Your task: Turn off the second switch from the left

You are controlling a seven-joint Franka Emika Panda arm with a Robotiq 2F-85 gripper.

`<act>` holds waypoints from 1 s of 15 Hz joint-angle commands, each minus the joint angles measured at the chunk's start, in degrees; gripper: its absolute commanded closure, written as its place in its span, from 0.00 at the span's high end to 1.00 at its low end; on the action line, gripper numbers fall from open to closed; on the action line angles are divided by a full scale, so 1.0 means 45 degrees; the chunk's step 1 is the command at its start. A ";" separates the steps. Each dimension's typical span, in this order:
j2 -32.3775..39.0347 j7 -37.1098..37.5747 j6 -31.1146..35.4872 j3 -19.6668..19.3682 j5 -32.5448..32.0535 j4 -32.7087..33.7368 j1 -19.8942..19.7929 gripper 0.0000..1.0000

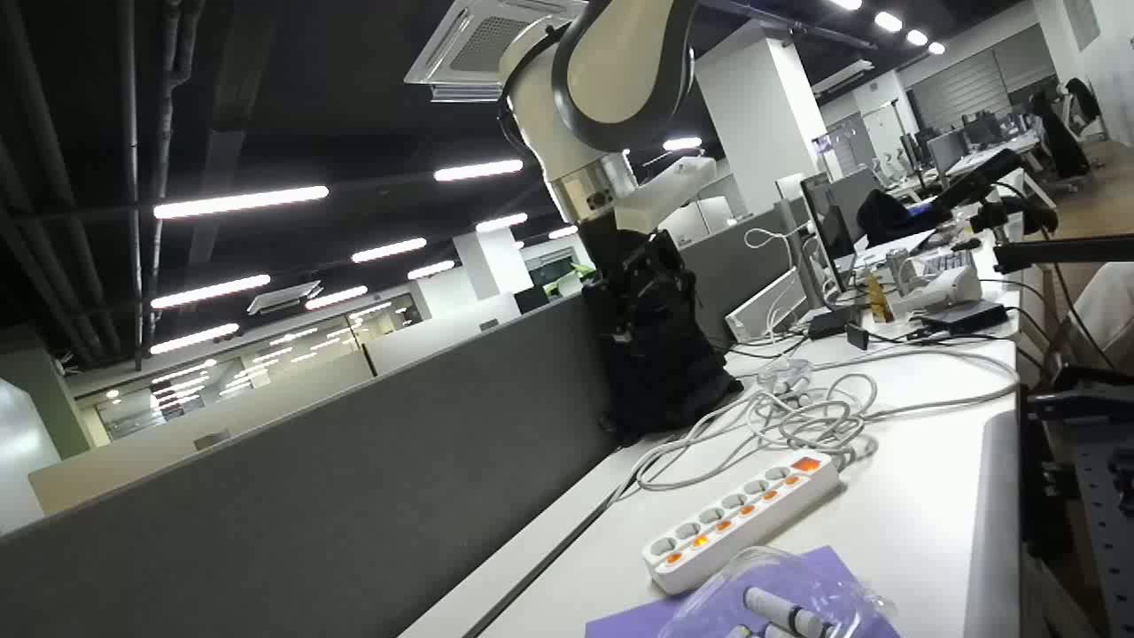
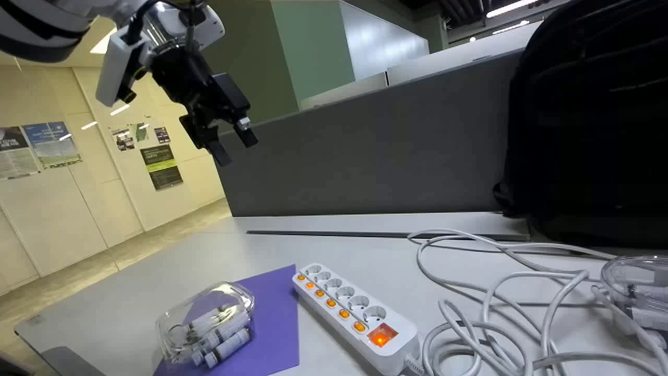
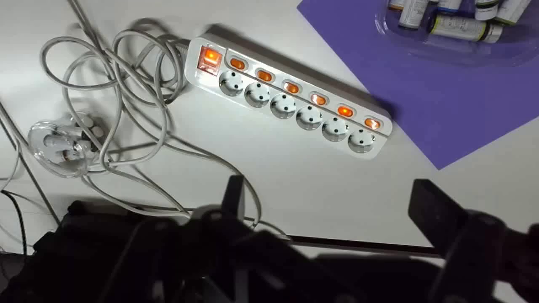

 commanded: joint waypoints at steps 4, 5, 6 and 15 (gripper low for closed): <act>0.0028 0.0104 -0.0043 -0.0369 -0.0147 0.0025 0.0382 1.00; 0.0028 0.0104 -0.0043 -0.0369 -0.0147 0.0025 0.0382 1.00; 0.0028 0.0104 -0.0043 -0.0369 -0.0147 0.0025 0.0382 1.00; 0.0523 0.0738 0.0759 -0.0385 -0.0647 0.0086 0.0168 1.00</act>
